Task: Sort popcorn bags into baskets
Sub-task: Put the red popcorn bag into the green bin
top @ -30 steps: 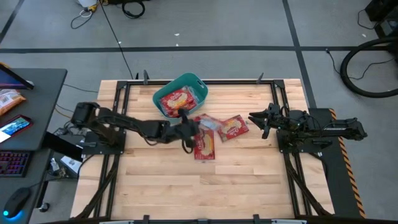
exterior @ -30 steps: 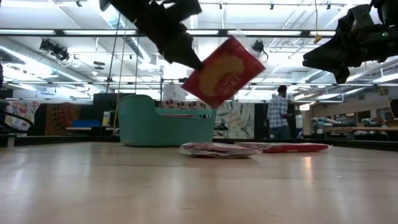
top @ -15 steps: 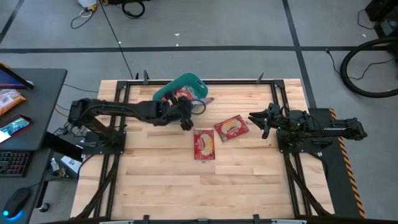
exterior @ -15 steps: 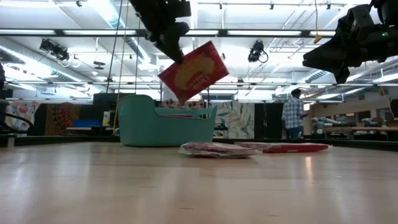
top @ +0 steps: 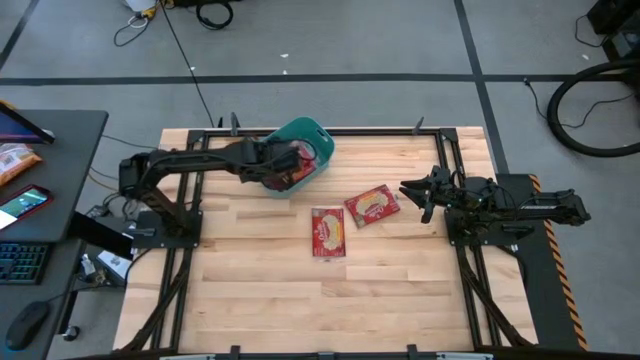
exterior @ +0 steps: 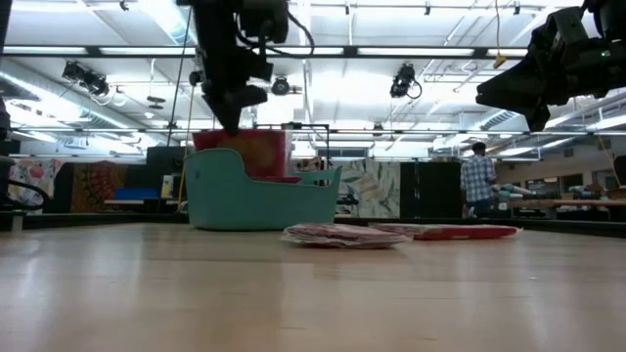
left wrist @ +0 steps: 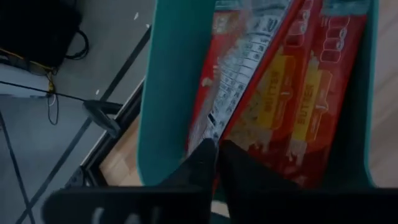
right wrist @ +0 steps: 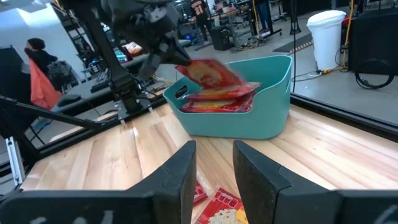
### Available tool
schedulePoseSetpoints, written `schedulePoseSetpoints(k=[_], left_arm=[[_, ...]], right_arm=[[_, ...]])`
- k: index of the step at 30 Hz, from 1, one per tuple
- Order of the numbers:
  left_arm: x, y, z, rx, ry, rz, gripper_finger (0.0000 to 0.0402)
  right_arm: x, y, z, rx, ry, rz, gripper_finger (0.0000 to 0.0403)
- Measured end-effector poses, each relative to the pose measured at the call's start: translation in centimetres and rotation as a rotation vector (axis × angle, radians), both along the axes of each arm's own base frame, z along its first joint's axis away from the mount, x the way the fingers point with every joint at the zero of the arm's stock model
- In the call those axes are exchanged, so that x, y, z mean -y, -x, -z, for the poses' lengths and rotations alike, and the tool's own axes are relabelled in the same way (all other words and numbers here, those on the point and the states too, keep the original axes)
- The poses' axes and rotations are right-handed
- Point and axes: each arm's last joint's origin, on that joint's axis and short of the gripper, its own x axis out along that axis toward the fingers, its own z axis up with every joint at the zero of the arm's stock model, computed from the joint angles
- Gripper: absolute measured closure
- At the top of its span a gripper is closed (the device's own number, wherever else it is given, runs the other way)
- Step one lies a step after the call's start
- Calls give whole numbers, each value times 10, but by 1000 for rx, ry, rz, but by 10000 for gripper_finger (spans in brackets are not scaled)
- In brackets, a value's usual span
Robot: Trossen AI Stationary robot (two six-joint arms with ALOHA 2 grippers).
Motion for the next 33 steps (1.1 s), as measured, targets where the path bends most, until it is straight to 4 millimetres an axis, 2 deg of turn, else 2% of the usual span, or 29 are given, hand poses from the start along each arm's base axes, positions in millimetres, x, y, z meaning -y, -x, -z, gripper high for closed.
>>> schedulePoseSetpoints(k=[5, 8, 13, 17, 19, 25, 33], left_arm=[[-2, -6, 5, -8, -6, 25, 311], [5, -16, 3, 36, -25, 104, 279], [25, -32, -2, 42, -57, 338, 257], [45, -47, 0, 88, 45, 627, 258], [57, -56, 5, 85, 78, 765, 259], [95, -70, 39, -125, 66, 1036, 260], [123, -82, 77, -346, -32, 1194, 256]], right_arm=[[0, 0, 0, 0, 0, 0, 291], [0, 0, 0, 0, 0, 0, 291], [0, 0, 0, 0, 0, 0, 291], [0, 0, 0, 0, 0, 0, 291], [0, 0, 0, 1, 0, 0, 291], [0, 0, -1, 9, 0, 0, 291], [0, 0, -1, 12, 0, 0, 291]])
